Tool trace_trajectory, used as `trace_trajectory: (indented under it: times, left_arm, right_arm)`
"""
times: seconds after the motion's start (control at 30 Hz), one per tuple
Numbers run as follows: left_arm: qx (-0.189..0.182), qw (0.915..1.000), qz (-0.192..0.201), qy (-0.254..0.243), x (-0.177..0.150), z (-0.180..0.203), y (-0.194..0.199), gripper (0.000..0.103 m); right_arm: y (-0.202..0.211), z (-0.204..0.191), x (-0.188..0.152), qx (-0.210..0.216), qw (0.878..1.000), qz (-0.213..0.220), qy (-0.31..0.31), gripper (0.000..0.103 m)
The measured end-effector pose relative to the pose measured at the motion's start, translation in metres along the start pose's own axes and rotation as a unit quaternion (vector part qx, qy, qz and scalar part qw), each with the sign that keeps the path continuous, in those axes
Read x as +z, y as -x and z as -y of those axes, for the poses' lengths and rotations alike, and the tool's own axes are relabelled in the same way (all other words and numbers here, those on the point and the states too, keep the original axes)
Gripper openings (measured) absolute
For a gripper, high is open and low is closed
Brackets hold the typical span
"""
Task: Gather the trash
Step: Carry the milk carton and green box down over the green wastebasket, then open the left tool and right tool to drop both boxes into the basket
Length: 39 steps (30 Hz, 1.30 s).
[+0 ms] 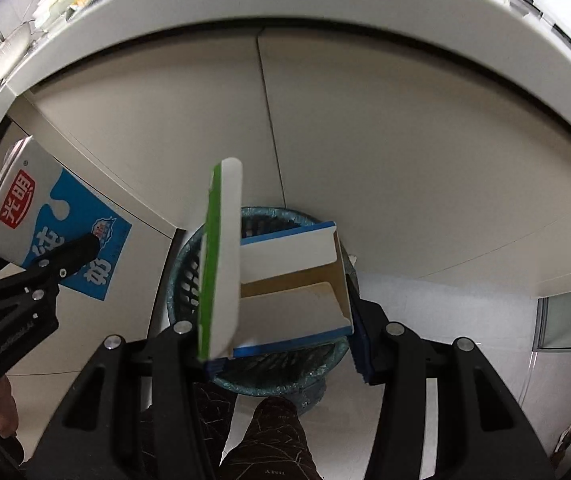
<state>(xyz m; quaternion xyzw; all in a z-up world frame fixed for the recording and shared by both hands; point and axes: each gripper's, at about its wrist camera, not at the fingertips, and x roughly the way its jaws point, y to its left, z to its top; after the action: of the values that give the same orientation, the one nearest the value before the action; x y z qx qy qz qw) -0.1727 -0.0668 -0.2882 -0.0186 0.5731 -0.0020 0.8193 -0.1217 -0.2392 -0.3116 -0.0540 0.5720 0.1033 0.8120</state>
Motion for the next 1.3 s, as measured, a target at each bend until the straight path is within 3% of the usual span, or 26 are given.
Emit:
trace_trajectory:
  times: [0.27, 0.7, 1.1, 1.3]
  left_arm:
    - [0.003, 0.9999, -0.01, -0.013, -0.001, 0.004, -0.02, 0.04]
    - [-0.004, 0.9991, -0.035, -0.023, -0.003, 0.033, -0.054, 0.04]
    - [-0.015, 0.9983, -0.05, -0.027, -0.005, 0.053, -0.081, 0.041]
    - [-0.015, 0.9986, -0.045, -0.022, -0.004, 0.057, -0.082, 0.054]
  right_arm:
    - [-0.021, 0.007, -0.005, 0.002, 1.0, -0.002, -0.019, 0.052]
    - [-0.019, 0.026, -0.02, -0.013, 0.998, -0.003, -0.055, 0.071]
    - [-0.008, 0.046, -0.039, -0.027, 0.997, -0.008, -0.074, 0.075]
    - [-0.009, 0.056, -0.044, -0.029, 0.997, -0.008, -0.078, 0.075]
